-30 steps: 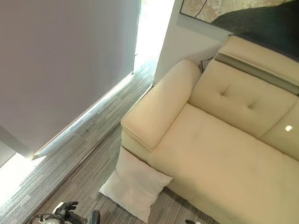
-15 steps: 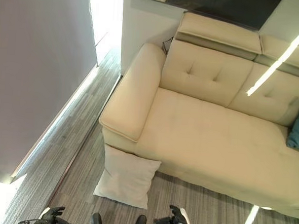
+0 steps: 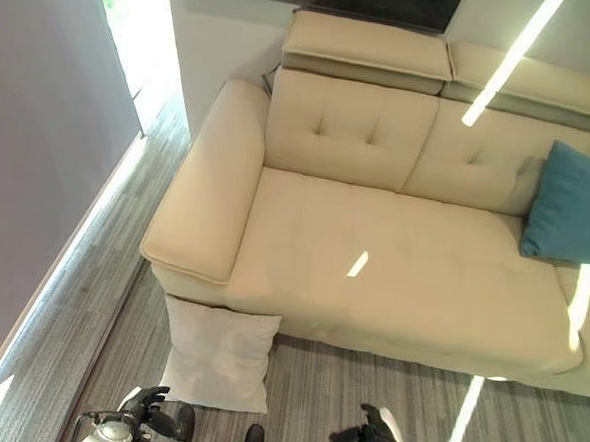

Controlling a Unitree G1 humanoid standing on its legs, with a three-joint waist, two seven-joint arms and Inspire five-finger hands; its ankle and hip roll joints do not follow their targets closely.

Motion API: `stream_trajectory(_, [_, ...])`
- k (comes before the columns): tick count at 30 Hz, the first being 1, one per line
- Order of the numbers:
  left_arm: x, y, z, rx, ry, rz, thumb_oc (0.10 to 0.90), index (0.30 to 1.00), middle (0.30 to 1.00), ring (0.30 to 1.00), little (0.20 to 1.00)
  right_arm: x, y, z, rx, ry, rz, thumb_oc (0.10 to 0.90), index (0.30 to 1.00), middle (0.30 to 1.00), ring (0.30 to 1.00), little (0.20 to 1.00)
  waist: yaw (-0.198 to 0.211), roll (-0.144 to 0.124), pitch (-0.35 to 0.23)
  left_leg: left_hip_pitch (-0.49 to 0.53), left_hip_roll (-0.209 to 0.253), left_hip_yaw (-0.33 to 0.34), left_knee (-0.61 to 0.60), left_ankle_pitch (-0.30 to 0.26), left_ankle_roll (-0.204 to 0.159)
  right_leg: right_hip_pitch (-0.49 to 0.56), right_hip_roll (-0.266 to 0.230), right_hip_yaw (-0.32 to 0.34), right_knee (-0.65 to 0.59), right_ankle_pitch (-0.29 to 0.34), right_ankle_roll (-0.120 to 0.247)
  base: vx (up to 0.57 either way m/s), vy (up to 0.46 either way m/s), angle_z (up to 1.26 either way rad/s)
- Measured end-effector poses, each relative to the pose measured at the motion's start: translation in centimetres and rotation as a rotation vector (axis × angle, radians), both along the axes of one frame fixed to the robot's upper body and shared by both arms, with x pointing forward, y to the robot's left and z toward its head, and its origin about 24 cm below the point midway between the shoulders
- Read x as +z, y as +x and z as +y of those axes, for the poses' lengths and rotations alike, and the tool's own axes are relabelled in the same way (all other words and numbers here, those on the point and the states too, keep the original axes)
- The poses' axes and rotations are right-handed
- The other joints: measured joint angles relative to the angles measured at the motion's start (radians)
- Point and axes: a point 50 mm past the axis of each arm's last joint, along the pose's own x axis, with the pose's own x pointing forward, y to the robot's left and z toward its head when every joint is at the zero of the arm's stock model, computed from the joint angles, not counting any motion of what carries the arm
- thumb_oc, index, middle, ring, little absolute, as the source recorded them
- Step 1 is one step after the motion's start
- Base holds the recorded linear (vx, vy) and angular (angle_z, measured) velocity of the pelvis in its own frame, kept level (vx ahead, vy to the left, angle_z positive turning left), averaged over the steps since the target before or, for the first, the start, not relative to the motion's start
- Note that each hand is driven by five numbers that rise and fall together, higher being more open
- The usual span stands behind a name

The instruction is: Pick up all the scattered cushions and arrange them neatly on the sofa.

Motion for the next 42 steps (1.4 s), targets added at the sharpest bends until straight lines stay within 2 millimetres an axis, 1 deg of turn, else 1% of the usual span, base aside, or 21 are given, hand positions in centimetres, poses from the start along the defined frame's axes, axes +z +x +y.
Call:
stream_trajectory(2, [0.1, -0.2, 0.8, 0.006, 0.019, 0.006, 0.800, 0.900, 0.900, 0.900, 0.900, -0.2, -0.3, 0.5, -0.003, 0.013, 0.006, 0.800, 0.900, 0.900, 0.900, 0.900, 0.002, -0.011, -0.004, 0.005, -0.016, 0.004, -0.006, 0.000, 0.007, -0.002, -0.017, 0.003, 0.003, -0.004, 0.006, 0.04, 0.089, -0.04])
stream_trajectory(4, [0.2, -0.3, 1.7, 0.010, 0.043, 0.008, 0.800, 0.900, 0.900, 0.900, 0.900, -0.3, 0.0, 1.0, 0.000, 0.027, -0.007, 0.800, 0.900, 0.900, 0.900, 0.900, 0.004, -0.008, -0.003, 0.016, -0.036, 0.007, -0.011, -0.001, 0.012, 0.006, -0.037, 0.005, 0.005, -0.008, 0.025, 0.04, 0.099, 0.00])
stream_trajectory(8, [0.4, -1.4, 3.8, 0.039, 0.104, 0.024, 0.800, 0.900, 0.900, 0.900, 0.900, -0.2, 1.1, 2.0, 0.022, 0.053, -0.042, 0.800, 0.900, 0.900, 0.900, 0.900, 0.027, 0.023, -0.015, 0.051, -0.056, 0.035, -0.040, -0.008, 0.031, 0.011, -0.059, 0.032, 0.006, -0.004, 0.053, -0.01, 0.109, -0.20])
stream_trajectory(12, [0.0, -2.7, 3.9, 0.044, 0.105, 0.056, 0.800, 0.900, 0.900, 0.900, 0.900, -0.1, 1.5, 2.1, 0.026, 0.053, -0.050, 0.800, 0.900, 0.900, 0.900, 0.900, 0.028, 0.024, -0.016, 0.060, -0.065, 0.059, -0.041, -0.013, 0.038, 0.006, -0.070, 0.053, 0.007, 0.002, 0.066, -0.02, 0.062, -0.18])
stream_trajectory(18, [0.1, -2.6, 3.9, 0.043, 0.105, 0.051, 0.800, 0.900, 0.900, 0.900, 0.900, -0.3, 0.8, 2.1, 0.023, 0.053, -0.031, 0.800, 0.900, 0.900, 0.900, 0.900, 0.028, 0.013, -0.009, 0.059, -0.061, 0.068, -0.049, -0.008, 0.048, -0.027, -0.074, 0.057, 0.064, -0.018, 0.090, -0.01, -0.026, -0.06])
stream_trajectory(23, [0.5, -1.1, 3.8, 0.038, 0.105, 0.014, 0.800, 0.900, 0.900, 0.900, 0.900, -0.2, 1.2, 2.1, 0.024, 0.052, -0.038, 0.800, 0.900, 0.900, 0.900, 0.900, 0.031, 0.016, 0.015, 0.000, -0.058, 0.056, -0.019, -0.002, 0.045, -0.058, -0.069, 0.049, 0.054, -0.012, 0.078, -0.13, -0.088, 0.09])
stream_trajectory(24, [0.9, 0.1, 3.7, 0.032, 0.108, -0.018, 0.800, 0.900, 0.900, 0.900, 0.900, 0.0, 1.8, 2.2, 0.025, 0.050, -0.061, 0.800, 0.900, 0.900, 0.900, 0.900, 0.028, 0.027, 0.027, -0.078, -0.057, 0.048, 0.035, -0.003, 0.045, -0.114, -0.071, 0.045, 0.082, -0.015, 0.079, -0.25, -0.082, 0.28])
stream_trajectory(25, [1.5, 1.7, 3.6, 0.026, 0.113, -0.065, 0.800, 0.900, 0.900, 0.900, 0.900, 0.4, 2.7, 2.0, 0.029, 0.041, -0.085, 0.800, 0.900, 0.900, 0.900, 0.900, 0.027, 0.023, 0.042, -0.140, -0.057, 0.032, 0.083, -0.009, 0.038, -0.165, -0.075, 0.030, 0.111, -0.020, 0.071, -0.25, -0.088, 0.41])
stream_trajectory(27, [2.8, 5.0, 3.2, 0.043, 0.102, -0.166, 0.800, 0.900, 0.900, 0.900, 0.900, 1.6, 5.5, 2.0, 0.026, 0.033, -0.158, 0.800, 0.900, 0.900, 0.900, 0.900, 0.031, 0.044, 0.098, -0.248, -0.047, 0.013, 0.137, -0.001, 0.036, -0.266, -0.068, 0.012, 0.174, -0.021, 0.054, -0.26, -0.089, 0.38])
stream_trajectory(29, [5.6, 9.7, 2.7, 0.067, 0.084, -0.332, 0.800, 0.900, 0.900, 0.900, 0.900, 4.4, 10.3, 1.8, 0.035, 0.015, -0.320, 0.800, 0.900, 0.900, 0.900, 0.900, 0.031, 0.060, 0.183, -0.408, -0.047, -0.003, 0.218, 0.004, 0.028, -0.457, -0.088, -0.013, 0.349, -0.076, 0.031, -0.11, -0.067, 0.36])
stream_trajectory(30, [8.0, 12.8, 2.5, 0.085, 0.070, -0.450, 0.800, 0.900, 0.900, 0.900, 0.900, 7.1, 13.9, 1.9, 0.044, 0.007, -0.447, 0.800, 0.900, 0.900, 0.900, 0.900, 0.034, 0.061, 0.247, -0.491, -0.048, -0.009, 0.227, 0.008, 0.012, -0.571, -0.102, -0.019, 0.434, -0.101, 0.022, -0.11, -0.047, 0.24])
stream_trajectory(31, [9.2, 14.1, 2.6, 0.096, 0.066, -0.504, 0.800, 0.900, 0.900, 0.900, 0.900, 8.7, 15.6, 2.1, 0.052, 0.011, -0.514, 0.800, 0.900, 0.900, 0.900, 0.900, 0.033, 0.056, 0.292, -0.510, -0.047, -0.005, 0.223, 0.011, 0.011, -0.602, -0.107, -0.016, 0.458, -0.099, 0.014, -0.15, -0.011, 0.20])
stream_trajectory(33, [11.0, 15.7, 2.2, 0.146, 0.036, -0.607, 0.800, 0.900, 0.900, 0.900, 0.900, 11.8, 18.3, 2.6, 0.026, 0.034, -0.676, 0.800, 0.900, 0.900, 0.900, 0.900, 0.027, 0.057, 0.290, -0.640, -0.043, 0.019, 0.250, 0.020, 0.004, -0.751, -0.123, -0.012, 0.526, -0.115, 0.003, -0.11, 0.001, 0.10])
stream_trajectory(34, [13.4, 17.8, 1.8, 0.190, -0.003, -0.714, 0.800, 0.900, 0.900, 0.900, 0.900, 15.7, 21.2, 3.1, 0.003, 0.049, -0.834, 0.800, 0.900, 0.900, 0.900, 0.900, 0.027, 0.064, 0.326, -0.713, -0.039, 0.032, 0.265, 0.030, 0.013, -0.832, -0.131, -0.014, 0.561, -0.099, -0.007, -0.14, 0.002, 0.11])
stream_trajectory(35, [17.0, 20.6, 0.8, 0.201, -0.064, -0.843, 0.800, 0.900, 0.900, 0.900, 0.900, 19.4, 23.4, 3.8, -0.010, 0.080, -0.975, 0.800, 0.900, 0.900, 0.900, 0.900, 0.027, 0.067, 0.366, -0.791, -0.036, 0.030, 0.283, 0.070, 0.021, -0.915, -0.134, -0.022, 0.602, -0.105, -0.022, -0.07, 0.078, 0.11])
stream_trajectory(37, [18.2, 21.3, 0.3, 0.227, -0.089, -0.899, 0.800, 0.900, 0.900, 0.900, 0.900, 20.5, 24.1, 4.2, -0.049, 0.089, -1.010, 0.800, 0.900, 0.900, 0.900, 0.900, 0.024, 0.073, 0.373, -0.823, -0.039, 0.033, 0.299, 0.058, 0.022, -0.953, -0.142, -0.014, 0.618, -0.116, -0.017, -0.02, 0.098, 0.09])
stream_trajectory(38, [20.0, 22.1, 0.1, 0.221, -0.077, -0.958, 0.800, 0.900, 0.900, 0.900, 0.900, 22.7, 24.9, 4.0, -0.096, 0.085, -1.089, 0.800, 0.900, 0.900, 0.900, 0.900, 0.012, 0.058, 0.316, -0.942, -0.061, 0.045, 0.369, -0.024, -0.006, -1.085, -0.174, 0.021, 0.658, -0.131, 0.002, 0.04, 0.040, -0.07])
stream_trajectory(39, [23.5, 23.8, -0.1, 0.202, -0.087, -1.081, 0.800, 0.900, 0.900, 0.900, 0.900, 27.5, 26.5, 3.4, -0.089, 0.071, -1.242, 0.800, 0.900, 0.900, 0.900, 0.900, 0.013, 0.078, 0.276, -1.100, -0.048, 0.053, 0.453, -0.040, 0.022, -1.227, -0.177, 0.021, 0.669, -0.114, -0.006, 0.03, 0.035, -0.20])
stream_trajectory(40, [25.8, 24.7, -0.1, 0.207, -0.098, -1.146, 0.800, 0.900, 0.900, 0.900, 0.900, 30.6, 27.1, 3.4, -0.081, 0.070, -1.336, 0.800, 0.900, 0.900, 0.900, 0.900, 0.021, 0.089, 0.302, -1.127, -0.043, 0.060, 0.451, 0.001, 0.036, -1.261, -0.176, 0.022, 0.685, -0.086, -0.013, 0.01, 0.043, -0.23])
stream_trajectory(41, [29.6, 26.1, -0.1, 0.202, -0.094, -1.232, 0.800, 0.900, 0.900, 0.900, 0.900, 34.7, 27.8, 3.5, -0.073, 0.071, -1.448, 0.800, 0.900, 0.900, 0.900, 0.900, 0.004, 0.094, 0.371, -1.146, -0.055, 0.064, 0.451, 0.015, 0.046, -1.289, -0.189, 0.028, 0.698, -0.076, -0.016, 0.00, 0.040, -0.03])
stream_trajectory(42, [33.2, 27.1, 0.0, 0.186, -0.075, -1.304, 0.800, 0.900, 0.900, 0.900, 0.900, 37.2, 28.1, 4.0, -0.075, 0.098, -1.511, 0.800, 0.900, 0.900, 0.900, 0.900, -0.007, 0.094, 0.396, -1.190, -0.061, 0.062, 0.453, 0.019, 0.048, -1.332, -0.196, 0.027, 0.705, -0.076, -0.016, 0.00, 0.032, 0.13])
